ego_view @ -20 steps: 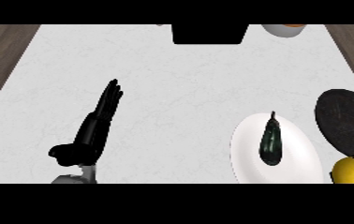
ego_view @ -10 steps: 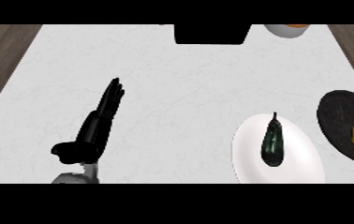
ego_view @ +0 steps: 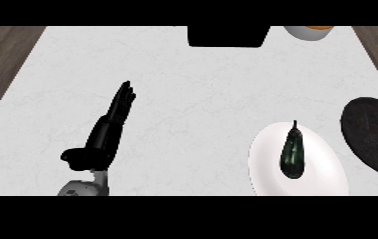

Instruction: Pick the lemon from the plate and place it in the pan

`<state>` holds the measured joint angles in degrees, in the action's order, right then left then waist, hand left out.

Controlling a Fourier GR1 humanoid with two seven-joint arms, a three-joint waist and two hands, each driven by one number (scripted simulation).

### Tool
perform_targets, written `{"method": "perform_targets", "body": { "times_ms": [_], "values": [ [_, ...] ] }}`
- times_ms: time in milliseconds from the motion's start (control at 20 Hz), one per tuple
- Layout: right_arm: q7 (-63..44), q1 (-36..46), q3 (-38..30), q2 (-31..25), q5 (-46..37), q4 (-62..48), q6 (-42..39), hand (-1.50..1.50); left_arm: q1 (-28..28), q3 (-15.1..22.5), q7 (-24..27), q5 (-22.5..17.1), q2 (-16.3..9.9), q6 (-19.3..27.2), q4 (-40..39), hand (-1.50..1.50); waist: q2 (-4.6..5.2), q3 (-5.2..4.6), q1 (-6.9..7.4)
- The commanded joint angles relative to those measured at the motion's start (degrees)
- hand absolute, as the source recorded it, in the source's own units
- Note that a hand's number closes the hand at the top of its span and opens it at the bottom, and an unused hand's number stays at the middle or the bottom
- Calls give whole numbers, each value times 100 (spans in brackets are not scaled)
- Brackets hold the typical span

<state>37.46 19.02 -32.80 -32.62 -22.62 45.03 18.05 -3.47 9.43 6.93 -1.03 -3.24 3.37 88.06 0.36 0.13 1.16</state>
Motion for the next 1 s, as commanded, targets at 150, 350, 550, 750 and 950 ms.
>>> {"method": "perform_targets", "body": {
  "times_ms": [150,350,550,750,950],
  "values": [
    [-1016,546,850,-724,-1048,-1593,-648,-150,-151,114,-73,-27,38,-163,-68,0,78,-10,222],
    [-713,966,1034,-474,-1010,-2319,-1524,-150,-209,54,-111,-30,1,-152,24,0,78,18,251],
    [-362,1470,955,-313,-1020,-2927,-1389,-150,-24,173,11,161,69,-41,-53,0,62,18,177],
    [419,1465,281,-350,-326,-2920,-1456,-150,317,35,161,-110,-130,-320,203,0,48,21,145],
    [787,1440,-158,-641,122,-3174,-1899,-150,291,81,95,22,-29,-180,75,0,49,18,88]
  ]
}}
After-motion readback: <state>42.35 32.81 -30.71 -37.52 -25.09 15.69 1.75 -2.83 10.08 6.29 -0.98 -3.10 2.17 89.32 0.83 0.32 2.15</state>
